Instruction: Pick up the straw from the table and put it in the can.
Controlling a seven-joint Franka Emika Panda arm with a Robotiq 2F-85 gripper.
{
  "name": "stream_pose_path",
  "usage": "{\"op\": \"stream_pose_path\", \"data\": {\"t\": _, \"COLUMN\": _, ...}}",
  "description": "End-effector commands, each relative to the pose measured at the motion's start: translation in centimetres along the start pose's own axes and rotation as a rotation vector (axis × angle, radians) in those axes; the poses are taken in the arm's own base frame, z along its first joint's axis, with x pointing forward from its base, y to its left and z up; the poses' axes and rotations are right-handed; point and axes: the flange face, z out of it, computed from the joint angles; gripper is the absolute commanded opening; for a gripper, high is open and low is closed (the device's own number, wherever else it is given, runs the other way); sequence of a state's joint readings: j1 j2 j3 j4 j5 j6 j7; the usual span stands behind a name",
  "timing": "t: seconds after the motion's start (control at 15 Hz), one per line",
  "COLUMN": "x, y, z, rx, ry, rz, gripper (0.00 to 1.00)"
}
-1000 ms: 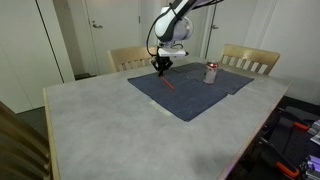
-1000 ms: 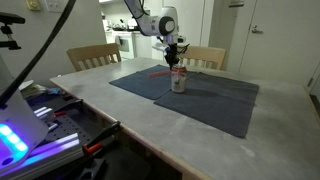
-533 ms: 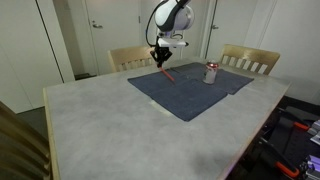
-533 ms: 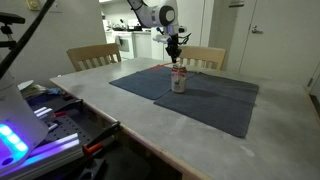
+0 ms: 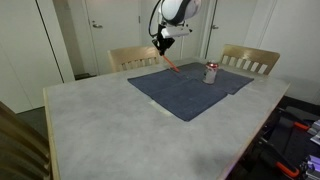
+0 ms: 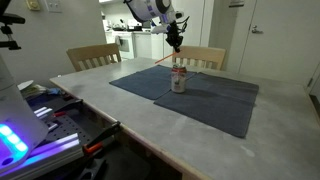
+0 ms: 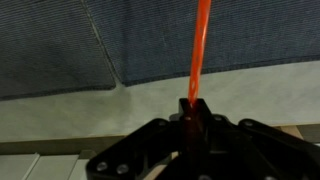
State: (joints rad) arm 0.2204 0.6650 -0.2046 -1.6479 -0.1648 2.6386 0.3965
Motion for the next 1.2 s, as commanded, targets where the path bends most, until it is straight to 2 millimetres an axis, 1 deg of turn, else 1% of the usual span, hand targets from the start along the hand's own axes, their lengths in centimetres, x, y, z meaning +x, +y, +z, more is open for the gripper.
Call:
{"op": "stream_pose_path", "data": {"t": 0.0, "x": -2.2, "y": 0.2, "z": -3.2, "rx": -0.055, "ry": 0.051, "rz": -0.002, "gripper": 0.02}}
{"op": "stream_pose_path", "data": {"t": 0.2, "x": -3.3, "y": 0.0, "z": -5.5, "rx": -0.105, "ry": 0.092, "rz": 0.012, "gripper": 0.02}}
{"op": "stream_pose_path", "data": {"t": 0.4, "x": -4.5, "y": 0.0, "z": -8.7, "rx": -0.12, "ry": 0.203, "rz": 0.046, "gripper": 0.02}}
{"op": "stream_pose_path", "data": {"t": 0.6, "x": -6.1, "y": 0.6, "z": -11.8, "rx": -0.104, "ry": 0.329, "rz": 0.062, "gripper": 0.02}}
{"op": "stream_pose_path", "data": {"t": 0.8, "x": -7.7, "y": 1.1, "z": -14.4, "rx": -0.132, "ry": 0.413, "rz": 0.076, "gripper": 0.02}}
{"op": "stream_pose_path", "data": {"t": 0.93, "x": -9.0, "y": 0.8, "z": -15.7, "rx": -0.158, "ry": 0.461, "rz": 0.096, "gripper": 0.02}}
{"op": "stream_pose_path", "data": {"t": 1.13, "x": -11.0, "y": -0.3, "z": -16.5, "rx": -0.238, "ry": 0.515, "rz": 0.146, "gripper": 0.02}}
